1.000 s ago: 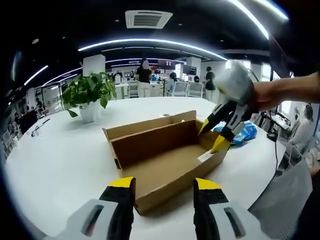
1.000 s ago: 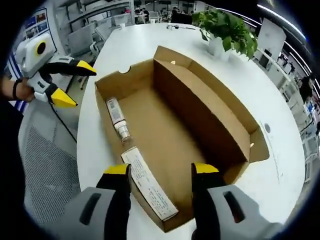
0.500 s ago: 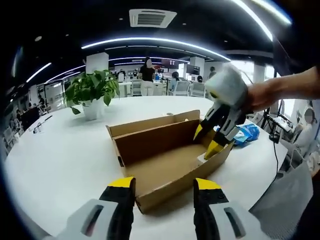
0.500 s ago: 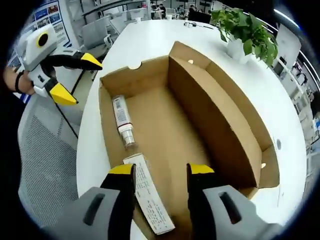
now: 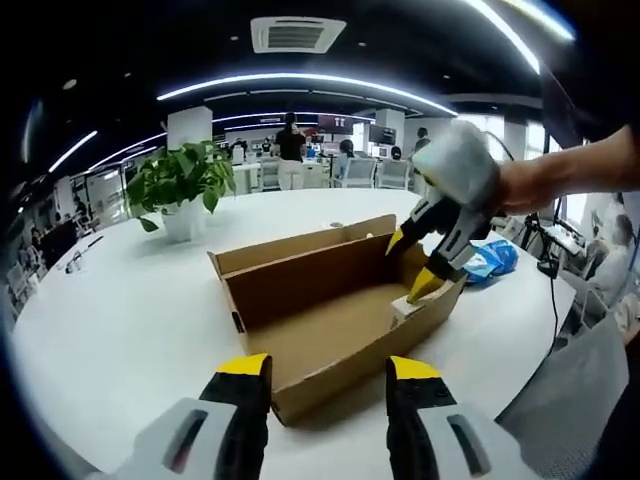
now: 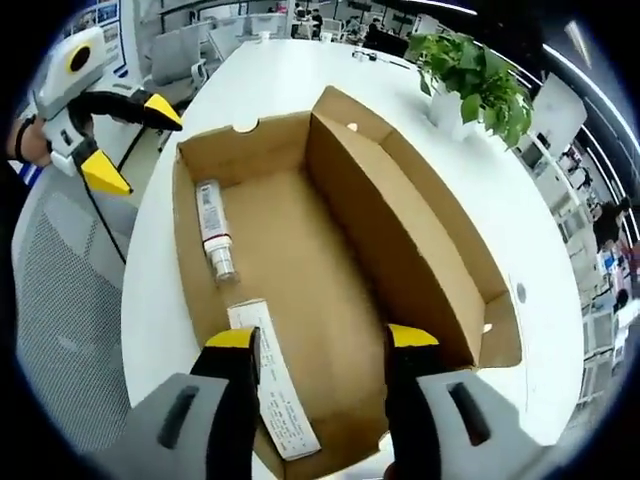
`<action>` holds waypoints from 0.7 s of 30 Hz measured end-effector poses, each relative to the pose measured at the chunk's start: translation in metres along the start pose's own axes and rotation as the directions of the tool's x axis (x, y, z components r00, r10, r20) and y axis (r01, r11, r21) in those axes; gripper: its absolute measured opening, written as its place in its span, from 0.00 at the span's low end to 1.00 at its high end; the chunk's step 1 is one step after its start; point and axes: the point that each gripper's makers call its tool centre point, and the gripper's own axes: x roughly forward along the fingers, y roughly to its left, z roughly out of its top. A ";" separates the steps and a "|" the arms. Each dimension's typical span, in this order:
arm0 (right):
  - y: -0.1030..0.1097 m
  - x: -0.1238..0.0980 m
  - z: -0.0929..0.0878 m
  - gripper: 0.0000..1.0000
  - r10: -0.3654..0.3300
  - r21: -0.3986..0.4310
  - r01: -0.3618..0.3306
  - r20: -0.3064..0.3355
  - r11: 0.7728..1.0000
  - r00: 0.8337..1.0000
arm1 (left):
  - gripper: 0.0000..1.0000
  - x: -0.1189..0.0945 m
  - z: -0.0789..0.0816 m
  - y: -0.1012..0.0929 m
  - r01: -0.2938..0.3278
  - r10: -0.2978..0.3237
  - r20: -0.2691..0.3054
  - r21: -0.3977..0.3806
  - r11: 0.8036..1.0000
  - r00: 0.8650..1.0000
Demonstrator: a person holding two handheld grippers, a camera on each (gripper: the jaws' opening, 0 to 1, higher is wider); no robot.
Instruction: Operate the shoe box by opening the lid, removing the specified soft item, and placing it in the target area until the item is outside and the box remains undamaged.
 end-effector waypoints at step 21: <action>0.029 0.003 0.015 0.43 0.146 -0.149 -0.155 -0.070 0.977 0.987 | 0.46 0.001 -0.004 -0.002 -0.001 0.001 -0.022 0.024 1.000 1.000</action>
